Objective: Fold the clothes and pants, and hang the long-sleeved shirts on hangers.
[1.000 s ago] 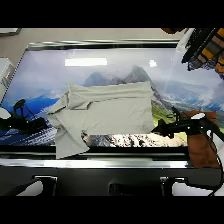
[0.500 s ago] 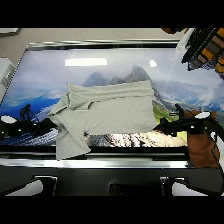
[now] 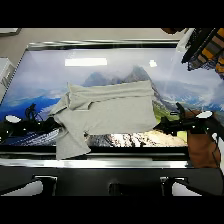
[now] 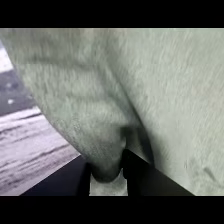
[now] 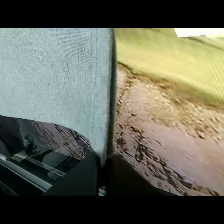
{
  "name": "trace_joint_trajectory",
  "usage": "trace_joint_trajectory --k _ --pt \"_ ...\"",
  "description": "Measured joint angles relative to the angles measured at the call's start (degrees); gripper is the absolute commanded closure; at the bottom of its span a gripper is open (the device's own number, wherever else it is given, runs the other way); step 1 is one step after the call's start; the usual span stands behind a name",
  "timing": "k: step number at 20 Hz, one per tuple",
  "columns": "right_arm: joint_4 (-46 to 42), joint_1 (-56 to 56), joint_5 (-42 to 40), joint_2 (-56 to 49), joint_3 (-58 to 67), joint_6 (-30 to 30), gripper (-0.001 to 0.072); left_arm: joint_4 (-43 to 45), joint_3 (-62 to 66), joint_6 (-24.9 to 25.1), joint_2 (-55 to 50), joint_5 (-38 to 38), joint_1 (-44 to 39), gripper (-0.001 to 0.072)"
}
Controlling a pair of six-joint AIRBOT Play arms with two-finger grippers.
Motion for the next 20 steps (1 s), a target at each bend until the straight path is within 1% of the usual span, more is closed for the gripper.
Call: trace_joint_trajectory --k 1,2,7,10,13,17,20 --pt "0.00 0.00 -0.20 0.50 0.00 0.22 0.0680 -0.02 0.00 -0.02 -0.02 -0.22 -0.11 0.0608" --pt "-0.02 0.00 -0.37 1.01 0.00 0.24 0.0680 0.26 -0.02 0.00 -0.09 -0.28 -0.13 0.0683" --pt "0.72 0.00 -0.42 2.73 0.02 0.63 0.0682 0.26 0.52 0.07 0.59 -0.68 -0.24 0.0685" --pt "3.41 0.00 -0.42 4.74 0.90 -0.74 0.0683 -1.31 3.41 -0.11 3.23 -1.79 -0.24 0.0685" --pt "6.69 0.26 -1.18 7.02 3.96 -2.34 0.0684 -2.19 9.60 -2.82 7.28 -3.02 -0.24 0.0686" --pt "8.22 5.73 -3.80 8.41 13.29 -3.21 0.0684 -2.58 22.12 -7.74 12.55 -3.89 -0.24 0.0686" --pt "3.06 10.84 -6.97 9.11 26.01 0.44 0.0683 -2.36 34.29 -10.47 15.80 -4.13 -0.13 0.0686"
